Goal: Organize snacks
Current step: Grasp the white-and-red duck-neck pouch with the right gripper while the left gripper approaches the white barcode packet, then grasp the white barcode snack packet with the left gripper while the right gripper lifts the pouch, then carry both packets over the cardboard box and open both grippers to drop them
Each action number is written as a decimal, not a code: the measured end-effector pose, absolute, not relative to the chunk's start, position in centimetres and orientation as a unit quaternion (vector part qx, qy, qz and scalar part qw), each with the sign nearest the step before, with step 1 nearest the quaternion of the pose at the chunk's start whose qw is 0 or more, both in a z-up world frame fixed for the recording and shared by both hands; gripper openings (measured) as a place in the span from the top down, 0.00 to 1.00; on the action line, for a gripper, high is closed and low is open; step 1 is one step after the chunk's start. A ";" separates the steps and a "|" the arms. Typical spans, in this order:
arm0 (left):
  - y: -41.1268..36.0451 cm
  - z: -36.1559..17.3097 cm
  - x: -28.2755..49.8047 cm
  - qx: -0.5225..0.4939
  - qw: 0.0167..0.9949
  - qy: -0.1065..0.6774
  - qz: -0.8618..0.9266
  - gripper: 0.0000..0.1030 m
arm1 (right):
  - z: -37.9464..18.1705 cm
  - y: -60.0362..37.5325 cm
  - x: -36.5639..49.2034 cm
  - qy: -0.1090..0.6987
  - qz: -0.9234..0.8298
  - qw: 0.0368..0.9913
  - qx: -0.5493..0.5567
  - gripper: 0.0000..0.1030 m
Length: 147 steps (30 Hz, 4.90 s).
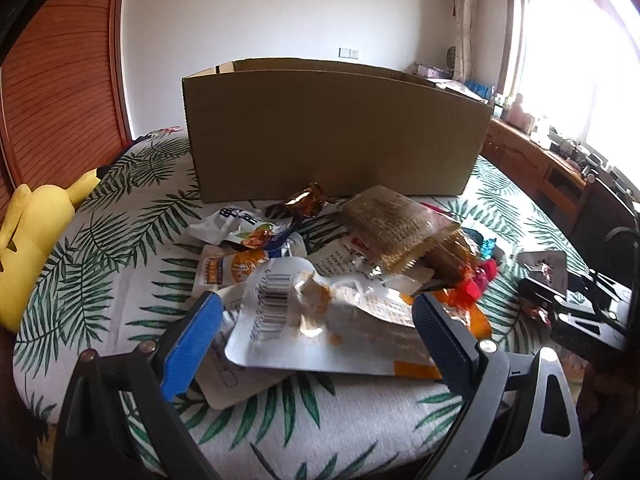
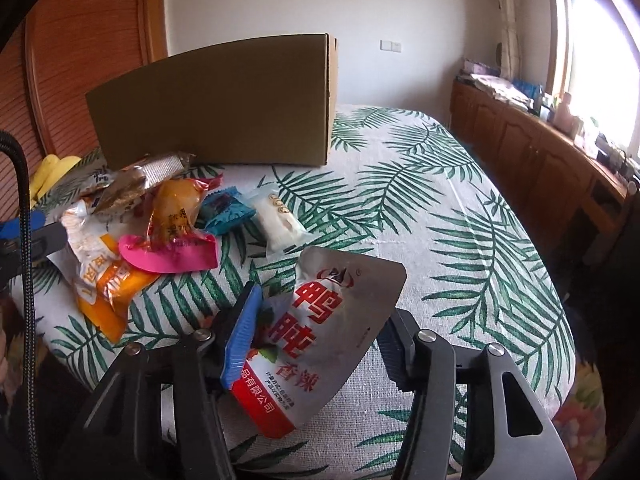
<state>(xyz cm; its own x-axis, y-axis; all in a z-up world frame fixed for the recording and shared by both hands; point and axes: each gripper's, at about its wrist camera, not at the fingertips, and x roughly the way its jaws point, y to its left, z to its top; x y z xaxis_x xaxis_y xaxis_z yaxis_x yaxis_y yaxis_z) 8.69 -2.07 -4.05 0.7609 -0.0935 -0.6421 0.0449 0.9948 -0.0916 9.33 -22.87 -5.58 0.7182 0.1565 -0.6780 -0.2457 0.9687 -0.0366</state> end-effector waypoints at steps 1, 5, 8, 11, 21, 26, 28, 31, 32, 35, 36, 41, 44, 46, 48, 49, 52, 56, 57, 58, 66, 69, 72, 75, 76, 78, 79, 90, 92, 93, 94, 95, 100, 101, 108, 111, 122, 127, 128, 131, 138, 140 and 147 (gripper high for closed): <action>-1.8 -4.1 8.9 -0.039 0.937 0.347 -0.031 0.06 | -5.6 -22.9 9.3 0.357 0.108 0.925 -0.063 0.46; -1.1 -4.6 9.5 -0.050 0.931 0.360 -0.026 0.06 | -5.7 -22.7 8.9 0.350 0.109 0.928 -0.064 0.46; -1.1 -4.9 9.9 -0.048 0.929 0.365 -0.024 0.06 | -5.7 -22.8 8.6 0.346 0.110 0.930 -0.063 0.45; -1.0 -5.2 10.4 -0.044 0.928 0.369 -0.015 0.06 | -5.8 -22.9 8.5 0.344 0.110 0.931 -0.060 0.45; 0.0 -4.2 8.7 -0.064 0.935 0.349 0.010 0.07 | -5.8 -22.9 8.6 0.342 0.113 0.931 -0.062 0.45; 0.5 -3.3 5.7 -0.100 0.933 0.345 -0.007 0.07 | -5.8 -22.9 8.5 0.338 0.111 0.933 -0.062 0.45; 0.2 -3.7 4.9 -0.112 0.927 0.357 -0.017 0.07 | -5.8 -22.9 8.5 0.338 0.109 0.933 -0.061 0.45; -0.4 -4.6 4.3 -0.131 0.915 0.379 -0.030 0.07 | -5.8 -22.8 8.6 0.338 0.109 0.933 -0.061 0.45; -0.7 -5.1 4.4 -0.136 0.910 0.390 -0.034 0.07 | -5.8 -22.8 8.6 0.337 0.109 0.933 -0.061 0.45; -2.0 -5.7 4.6 -0.128 0.905 0.404 -0.037 0.07 | -5.8 -22.8 8.5 0.337 0.109 0.933 -0.061 0.45; -2.2 -5.6 4.8 -0.125 0.906 0.404 -0.036 0.07 | -5.8 -22.8 8.5 0.337 0.109 0.933 -0.062 0.45; -2.9 -5.6 7.1 -0.140 0.900 0.411 -0.037 0.07 | -5.8 -22.8 8.5 0.337 0.109 0.933 -0.061 0.45; -2.6 -5.5 8.1 -0.152 0.900 0.407 -0.025 0.07 | -5.8 -22.8 8.5 0.337 0.109 0.933 -0.062 0.45; -2.2 -5.5 8.6 -0.169 0.900 0.401 -0.019 0.07 | -5.8 -22.8 8.6 0.336 0.109 0.933 -0.062 0.45; -2.1 -5.4 9.0 -0.175 0.901 0.398 -0.015 0.08 | -5.8 -22.9 8.5 0.337 0.109 0.933 -0.061 0.45; -2.0 -5.5 9.2 -0.173 0.901 0.397 -0.013 0.09 | -5.8 -22.9 8.5 0.337 0.109 0.933 -0.062 0.45; -1.9 -5.6 9.2 -0.157 0.908 0.389 0.001 0.22 | -5.8 -22.9 8.5 0.337 0.109 0.933 -0.062 0.45; -0.8 -5.6 8.7 -0.183 0.907 0.379 -0.012 0.52 | -5.8 -22.8 8.5 0.336 0.110 0.933 -0.061 0.45; -0.6 -5.7 8.7 -0.189 0.906 0.378 -0.019 0.55 | -5.8 -22.9 8.5 0.336 0.110 0.933 -0.061 0.45; -0.5 -5.7 8.6 -0.193 0.905 0.377 -0.024 0.56 | -5.8 -22.9 8.5 0.336 0.110 0.933 -0.061 0.45; 0.8 -4.4 6.4 -0.204 0.917 0.340 -0.045 0.75 | -5.7 -22.8 8.5 0.336 0.118 0.932 -0.064 0.63; 1.0 -3.5 5.7 -0.201 0.923 0.322 -0.056 0.78 | -5.5 -22.5 8.5 0.337 0.120 0.931 -0.074 0.76; 1.3 -3.0 5.5 -0.207 0.925 0.312 -0.066 0.80 | -5.4 -22.7 8.8 0.340 0.127 0.930 -0.065 0.78; 1.4 -2.6 5.3 -0.205 0.928 0.303 -0.072 0.81 | -5.2 -23.0 8.8 0.337 0.132 0.930 -0.060 0.81; 1.5 -2.5 5.3 -0.204 0.929 0.301 -0.073 0.81 | -5.2 -23.1 8.9 0.336 0.133 0.930 -0.060 0.81; 1.5 -2.3 5.2 -0.200 0.931 0.297 -0.075 0.81 | -5.1 -23.3 8.9 0.334 0.134 0.931 -0.059 0.82; 1.4 -2.3 5.2 -0.199 0.932 0.295 -0.076 0.82 | -5.0 -23.4 8.9 0.333 0.135 0.931 -0.058 0.82; 1.3 -0.8 5.3 -0.187 0.940 0.272 -0.092 0.83 | -3.6 -23.6 8.6 0.315 0.152 0.935 -0.054 0.82; 1.2 -0.3 5.3 -0.181 0.942 0.266 -0.095 0.83 | -3.2 -23.6 8.6 0.311 0.154 0.936 -0.056 0.82; 1.2 0.0 5.4 -0.180 0.943 0.264 -0.096 0.83 | -2.9 -23.5 8.6 0.309 0.155 0.937 -0.057 0.82; 1.2 0.3 5.4 -0.177 0.944 0.261 -0.098 0.83 | -2.6 -23.4 8.6 0.307 0.156 0.937 -0.059 0.82; 1.2 0.6 5.5 -0.175 0.945 0.258 -0.098 0.83 | -2.3 -23.2 8.6 0.304 0.158 0.937 -0.062 0.82; 1.2 2.3 5.9 -0.161 0.951 0.242 -0.100 0.83 | -1.0 -22.2 9.0 0.293 0.167 0.939 -0.074 0.82; 1.3 2.7 6.1 -0.157 0.953 0.239 -0.100 0.83 | -0.7 -21.9 9.1 0.290 0.169 0.939 -0.077 0.82; 2.3 5.7 7.9 -0.140 0.962 0.214 -0.099 0.83 | 1.7 -20.3 10.6 0.272 0.182 0.941 -0.081 0.82; 2.9 7.1 8.9 -0.135 0.965 0.200 -0.100 0.83 | 3.2 -19.7 11.6 0.261 0.192 0.943 -0.078 0.82; 4.1 11.5 13.4 -0.123 0.973 0.161 -0.110 0.83 | 8.4 -17.4 16.4 0.220 0.229 0.945 -0.076 0.82; 4.3 12.4 16.5 -0.117 0.974 0.158 -0.113 0.83 | 8.8 -16.4 19.2 0.216 0.240 0.943 -0.081 0.82; 4.3 12.4 17.4 -0.115 0.974 0.158 -0.113 0.83 | 8.7 -16.3 19.6 0.216 0.242 0.942 -0.081 0.82; 4.1 12.5 19.2 -0.108 0.975 0.159 -0.112 0.83 | 8.2 -15.8 21.3 0.219 0.246 0.941 -0.084 0.82; 3.8 11.3 22.7 -0.097 0.974 0.174 -0.105 0.82 | 6.4 -15.0 24.5 0.232 0.252 0.936 -0.086 0.82; 3.6 10.6 23.7 -0.094 0.973 0.183 -0.101 0.82 | 6.0 -14.8 25.1 0.237 0.253 0.934 -0.089 0.82; 2.8 8.3 25.5 -0.082 0.969 0.218 -0.085 0.82 | 4.5 -14.3 26.2 0.257 0.255 0.927 -0.099 0.81</action>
